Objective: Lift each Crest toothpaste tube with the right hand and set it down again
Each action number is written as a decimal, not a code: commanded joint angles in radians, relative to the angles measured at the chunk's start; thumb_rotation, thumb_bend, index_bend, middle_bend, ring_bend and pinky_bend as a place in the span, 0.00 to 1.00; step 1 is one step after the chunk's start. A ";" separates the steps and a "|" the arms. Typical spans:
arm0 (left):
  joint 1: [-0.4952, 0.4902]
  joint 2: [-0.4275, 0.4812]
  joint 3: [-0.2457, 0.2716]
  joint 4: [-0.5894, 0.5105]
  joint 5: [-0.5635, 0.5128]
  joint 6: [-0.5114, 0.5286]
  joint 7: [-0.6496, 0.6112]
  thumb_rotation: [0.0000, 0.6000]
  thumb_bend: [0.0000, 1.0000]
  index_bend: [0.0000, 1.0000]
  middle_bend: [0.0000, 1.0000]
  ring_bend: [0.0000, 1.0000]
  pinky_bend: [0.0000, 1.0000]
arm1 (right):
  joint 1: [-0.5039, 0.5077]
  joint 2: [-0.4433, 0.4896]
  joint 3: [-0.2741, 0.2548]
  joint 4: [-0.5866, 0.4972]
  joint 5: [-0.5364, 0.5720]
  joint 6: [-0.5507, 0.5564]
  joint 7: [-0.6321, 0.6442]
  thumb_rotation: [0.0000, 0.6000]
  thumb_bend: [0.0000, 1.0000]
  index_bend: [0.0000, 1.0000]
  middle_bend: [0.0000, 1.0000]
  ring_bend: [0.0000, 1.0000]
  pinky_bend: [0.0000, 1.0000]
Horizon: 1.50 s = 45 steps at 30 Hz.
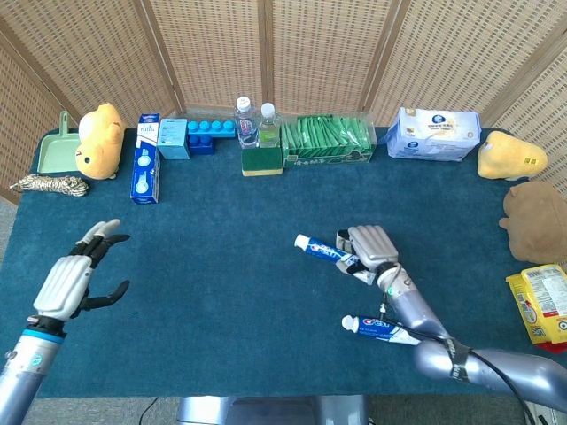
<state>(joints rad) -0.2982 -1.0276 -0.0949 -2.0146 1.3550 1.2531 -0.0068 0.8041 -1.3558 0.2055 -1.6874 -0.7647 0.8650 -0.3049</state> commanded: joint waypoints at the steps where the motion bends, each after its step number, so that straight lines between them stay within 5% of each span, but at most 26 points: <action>1: -0.041 -0.021 -0.017 0.001 -0.026 -0.051 0.015 1.00 0.31 0.19 0.12 0.04 0.21 | -0.048 0.071 0.004 -0.080 -0.044 -0.040 0.099 1.00 0.45 0.90 0.74 0.72 0.77; 21: -0.310 -0.187 -0.123 0.063 -0.234 -0.316 0.090 1.00 0.31 0.20 0.10 0.07 0.26 | -0.138 0.141 0.001 -0.187 -0.232 -0.098 0.384 1.00 0.45 0.90 0.76 0.74 0.78; 45: -0.412 -0.434 -0.067 0.233 -0.033 -0.256 0.199 1.00 0.31 0.26 0.10 0.02 0.23 | -0.099 0.179 0.050 -0.249 -0.253 -0.254 0.623 1.00 0.46 0.90 0.76 0.74 0.78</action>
<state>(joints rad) -0.7071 -1.4560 -0.1662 -1.7868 1.3161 0.9948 0.1919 0.7016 -1.1774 0.2541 -1.9355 -1.0214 0.6148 0.3144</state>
